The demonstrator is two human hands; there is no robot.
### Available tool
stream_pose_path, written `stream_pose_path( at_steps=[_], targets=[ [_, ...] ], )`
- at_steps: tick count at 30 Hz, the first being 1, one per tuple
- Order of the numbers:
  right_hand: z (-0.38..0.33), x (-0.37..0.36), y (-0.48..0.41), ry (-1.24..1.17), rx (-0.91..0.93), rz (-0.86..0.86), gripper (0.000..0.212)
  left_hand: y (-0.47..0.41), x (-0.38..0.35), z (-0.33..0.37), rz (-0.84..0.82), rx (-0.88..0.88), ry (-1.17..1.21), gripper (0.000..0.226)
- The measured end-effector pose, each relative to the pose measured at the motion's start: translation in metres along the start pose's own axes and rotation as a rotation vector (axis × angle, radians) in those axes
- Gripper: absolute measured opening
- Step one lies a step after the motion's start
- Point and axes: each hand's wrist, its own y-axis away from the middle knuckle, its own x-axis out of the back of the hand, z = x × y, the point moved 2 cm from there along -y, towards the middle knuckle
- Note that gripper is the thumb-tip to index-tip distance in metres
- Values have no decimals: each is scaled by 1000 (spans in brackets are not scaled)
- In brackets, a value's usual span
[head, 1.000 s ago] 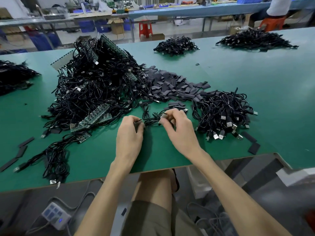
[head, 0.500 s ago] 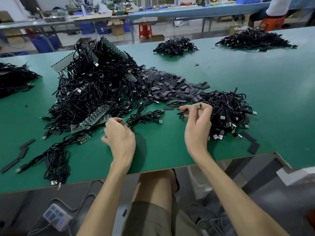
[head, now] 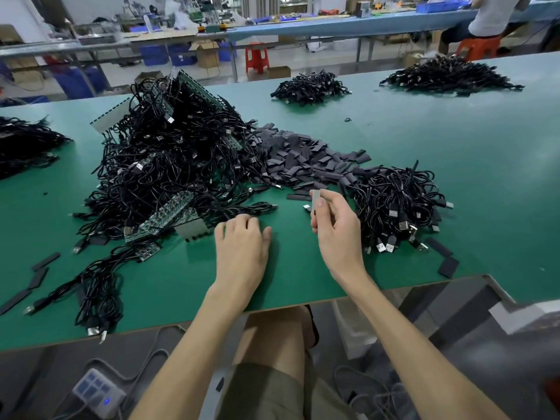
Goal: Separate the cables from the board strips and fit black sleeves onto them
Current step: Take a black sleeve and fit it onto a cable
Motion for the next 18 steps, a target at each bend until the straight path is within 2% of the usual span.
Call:
stream_pose_path(
  at_steps=[3, 7, 13, 16, 18],
  targets=[
    [2, 0, 0, 51, -30, -19, 21, 2, 3, 0, 72, 69, 2, 33],
    [4, 0, -1, 50, -57, -26, 24, -6, 11, 12, 168, -76, 205, 22],
    [3, -2, -1, -98, -111, -31, 17, -59, 5, 39, 5, -259, 254, 47],
    [4, 0, -2, -130, -109, -20, 12, -76, -7, 46, -102, -275, 201, 42],
    [5, 1, -2, -148, -108, -10, 8, -75, -13, 49, -107, -231, 196, 35]
  ],
)
